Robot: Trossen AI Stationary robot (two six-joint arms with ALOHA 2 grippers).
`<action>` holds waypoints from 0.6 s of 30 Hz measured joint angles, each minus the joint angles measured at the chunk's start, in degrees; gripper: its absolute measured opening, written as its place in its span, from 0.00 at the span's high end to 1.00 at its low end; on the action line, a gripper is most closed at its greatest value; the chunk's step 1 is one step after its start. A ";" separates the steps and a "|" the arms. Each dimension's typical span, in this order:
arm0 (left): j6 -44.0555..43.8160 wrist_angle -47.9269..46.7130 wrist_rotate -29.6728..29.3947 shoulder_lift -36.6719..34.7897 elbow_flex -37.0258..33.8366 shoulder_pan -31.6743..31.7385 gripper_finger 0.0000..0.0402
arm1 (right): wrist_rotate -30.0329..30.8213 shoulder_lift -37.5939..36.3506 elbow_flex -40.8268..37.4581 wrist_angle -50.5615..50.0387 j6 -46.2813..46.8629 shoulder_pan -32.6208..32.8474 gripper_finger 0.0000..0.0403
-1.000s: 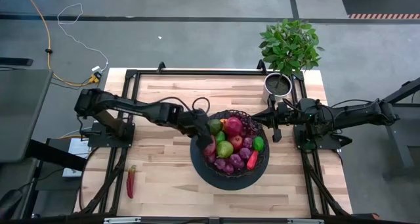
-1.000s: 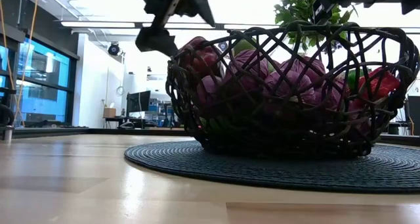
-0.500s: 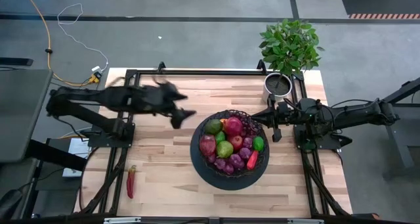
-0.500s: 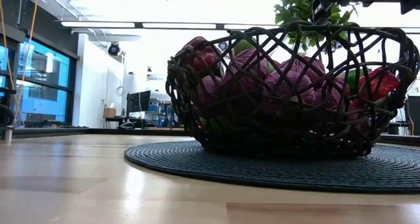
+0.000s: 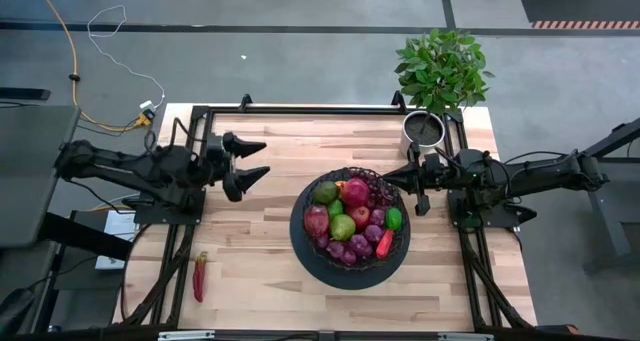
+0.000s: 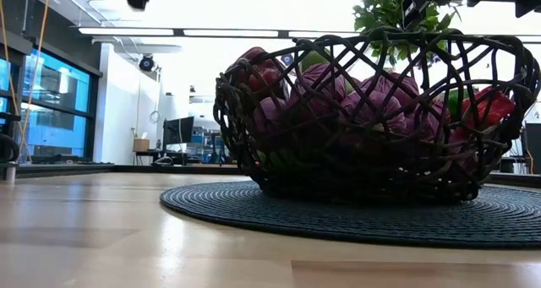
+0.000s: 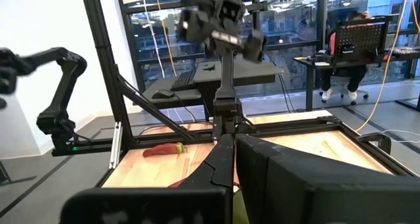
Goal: Build produce basket
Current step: Put the red chili pepper into the basket
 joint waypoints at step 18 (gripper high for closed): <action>0.36 7.80 3.60 -4.02 -11.06 0.07 0.00 | 0.93 0.00 0.00 0.59 -0.50 0.00 1.00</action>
